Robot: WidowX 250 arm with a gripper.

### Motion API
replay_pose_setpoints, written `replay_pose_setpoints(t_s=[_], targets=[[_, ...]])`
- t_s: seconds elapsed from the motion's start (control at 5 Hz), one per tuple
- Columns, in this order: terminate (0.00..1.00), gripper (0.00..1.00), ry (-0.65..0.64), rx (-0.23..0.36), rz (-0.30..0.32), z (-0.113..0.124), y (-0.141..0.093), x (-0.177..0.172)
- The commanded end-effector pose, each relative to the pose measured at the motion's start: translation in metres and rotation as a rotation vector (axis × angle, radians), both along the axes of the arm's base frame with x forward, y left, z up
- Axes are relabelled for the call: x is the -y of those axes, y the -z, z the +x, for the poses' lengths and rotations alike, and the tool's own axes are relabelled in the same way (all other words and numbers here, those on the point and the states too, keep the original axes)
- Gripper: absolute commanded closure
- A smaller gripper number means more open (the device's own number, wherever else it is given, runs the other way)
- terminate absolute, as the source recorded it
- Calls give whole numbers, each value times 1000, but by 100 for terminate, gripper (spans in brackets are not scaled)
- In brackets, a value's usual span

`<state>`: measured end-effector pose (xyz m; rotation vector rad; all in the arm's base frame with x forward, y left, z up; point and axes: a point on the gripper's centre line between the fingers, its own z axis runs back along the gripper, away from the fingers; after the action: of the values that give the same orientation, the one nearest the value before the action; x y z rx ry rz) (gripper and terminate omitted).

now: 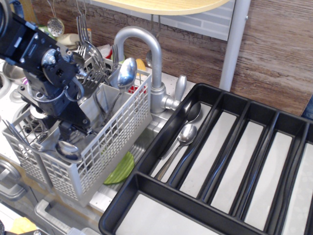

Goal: Put small spoon from basket to tray

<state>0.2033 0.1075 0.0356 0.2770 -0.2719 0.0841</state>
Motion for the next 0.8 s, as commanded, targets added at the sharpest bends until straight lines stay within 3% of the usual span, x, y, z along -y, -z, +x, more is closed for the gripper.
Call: replay_pose_setpoints(t_s=[0.0, 0.6], targets=[[0, 100, 4, 2, -27, 1, 1, -1], [0, 100, -13, -32, -29, 0, -17, 7]])
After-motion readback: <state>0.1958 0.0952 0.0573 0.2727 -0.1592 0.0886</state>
